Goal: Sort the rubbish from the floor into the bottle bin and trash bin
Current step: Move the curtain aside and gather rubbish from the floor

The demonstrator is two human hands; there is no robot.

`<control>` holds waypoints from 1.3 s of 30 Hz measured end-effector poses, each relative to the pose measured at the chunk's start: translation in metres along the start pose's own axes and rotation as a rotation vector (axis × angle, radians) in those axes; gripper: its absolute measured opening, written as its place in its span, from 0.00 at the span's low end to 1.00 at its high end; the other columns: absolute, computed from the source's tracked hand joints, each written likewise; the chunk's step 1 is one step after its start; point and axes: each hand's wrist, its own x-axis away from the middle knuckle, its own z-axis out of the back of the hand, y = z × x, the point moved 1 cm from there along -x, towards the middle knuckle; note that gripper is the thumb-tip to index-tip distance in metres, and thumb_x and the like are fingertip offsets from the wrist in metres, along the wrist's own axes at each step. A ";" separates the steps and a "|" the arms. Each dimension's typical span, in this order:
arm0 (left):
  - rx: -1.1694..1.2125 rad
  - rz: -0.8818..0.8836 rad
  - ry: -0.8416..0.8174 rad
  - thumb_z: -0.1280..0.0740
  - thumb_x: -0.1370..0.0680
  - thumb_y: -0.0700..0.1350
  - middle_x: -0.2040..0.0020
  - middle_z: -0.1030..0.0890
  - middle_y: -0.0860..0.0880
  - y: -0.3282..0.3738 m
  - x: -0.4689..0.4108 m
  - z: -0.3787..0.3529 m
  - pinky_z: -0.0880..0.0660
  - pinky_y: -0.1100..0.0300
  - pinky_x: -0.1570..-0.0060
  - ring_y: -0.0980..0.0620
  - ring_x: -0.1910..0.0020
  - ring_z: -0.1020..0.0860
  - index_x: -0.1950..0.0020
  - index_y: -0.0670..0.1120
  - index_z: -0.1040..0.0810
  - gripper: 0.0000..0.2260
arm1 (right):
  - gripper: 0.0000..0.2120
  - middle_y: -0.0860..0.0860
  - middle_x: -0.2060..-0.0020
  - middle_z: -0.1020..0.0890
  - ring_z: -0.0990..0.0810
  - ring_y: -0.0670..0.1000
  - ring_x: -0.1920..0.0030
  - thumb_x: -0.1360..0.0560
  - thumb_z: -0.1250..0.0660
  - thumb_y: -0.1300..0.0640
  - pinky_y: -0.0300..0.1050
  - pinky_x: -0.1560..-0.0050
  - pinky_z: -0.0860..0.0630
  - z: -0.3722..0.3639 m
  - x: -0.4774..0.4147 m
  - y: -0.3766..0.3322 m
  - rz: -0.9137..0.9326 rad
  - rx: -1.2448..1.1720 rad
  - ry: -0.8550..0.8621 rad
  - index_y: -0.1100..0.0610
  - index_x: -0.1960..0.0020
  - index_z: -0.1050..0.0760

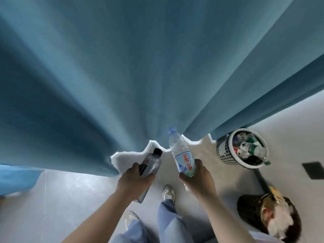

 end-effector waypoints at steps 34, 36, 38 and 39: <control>-0.482 -0.421 -0.346 0.33 0.29 0.59 0.49 0.24 0.49 0.411 0.066 -0.143 0.29 0.58 0.57 0.48 0.52 0.25 0.42 0.46 0.30 0.23 | 0.23 0.48 0.59 0.21 0.21 0.47 0.60 0.32 0.29 0.43 0.43 0.61 0.23 0.304 0.018 0.217 -0.657 -0.467 0.268 0.53 0.45 0.31; -0.488 -0.418 -0.379 0.32 0.30 0.58 0.49 0.24 0.49 0.429 0.051 -0.154 0.30 0.59 0.59 0.48 0.52 0.25 0.43 0.45 0.29 0.22 | 0.23 0.48 0.58 0.22 0.21 0.49 0.58 0.33 0.29 0.42 0.47 0.54 0.22 0.306 0.006 0.226 -0.706 -0.453 0.274 0.53 0.45 0.31; -0.516 -0.414 -0.409 0.32 0.29 0.57 0.51 0.25 0.50 0.446 0.034 -0.165 0.31 0.59 0.61 0.49 0.53 0.26 0.42 0.45 0.30 0.22 | 0.24 0.48 0.59 0.23 0.22 0.49 0.57 0.33 0.28 0.43 0.46 0.55 0.22 0.307 -0.007 0.233 -0.752 -0.460 0.284 0.54 0.45 0.31; -0.533 -0.413 -0.420 0.32 0.29 0.57 0.52 0.25 0.50 0.454 0.025 -0.170 0.32 0.59 0.62 0.49 0.53 0.25 0.42 0.45 0.30 0.22 | 0.24 0.48 0.59 0.23 0.22 0.49 0.58 0.33 0.28 0.43 0.46 0.56 0.23 0.307 -0.014 0.236 -0.776 -0.471 0.283 0.54 0.45 0.31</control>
